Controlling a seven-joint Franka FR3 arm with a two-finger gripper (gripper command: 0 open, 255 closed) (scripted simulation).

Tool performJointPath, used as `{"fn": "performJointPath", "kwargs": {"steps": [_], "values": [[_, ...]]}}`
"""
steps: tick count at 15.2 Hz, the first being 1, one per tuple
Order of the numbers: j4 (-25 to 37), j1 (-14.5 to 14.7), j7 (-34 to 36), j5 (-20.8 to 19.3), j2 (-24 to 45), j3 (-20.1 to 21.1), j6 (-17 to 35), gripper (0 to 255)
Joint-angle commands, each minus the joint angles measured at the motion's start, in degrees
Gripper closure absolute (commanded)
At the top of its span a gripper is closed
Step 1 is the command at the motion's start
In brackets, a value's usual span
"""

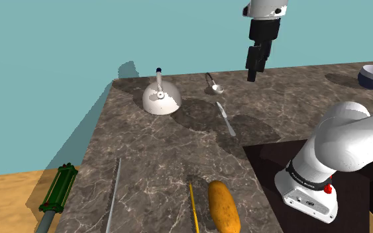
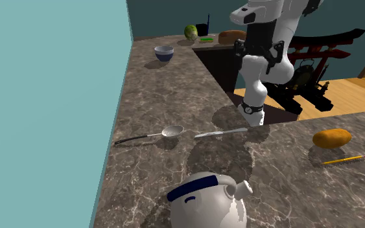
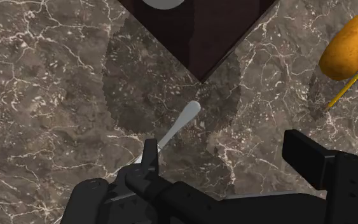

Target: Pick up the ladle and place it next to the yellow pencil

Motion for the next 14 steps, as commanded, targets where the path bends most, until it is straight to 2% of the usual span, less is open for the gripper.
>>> {"fn": "performJointPath", "kwargs": {"steps": [1, 7, 14], "values": [[0.0, 0.0, 0.0, 0.0, 0.0, 0.0, 0.0, 0], [0.4, -3.0, 3.6, 0.0, 9.5, -1.1, 10.6, 0], [3.6, -6.1, 7.6, 0.2, 21.6, -3.1, 21.3, 0]]}}
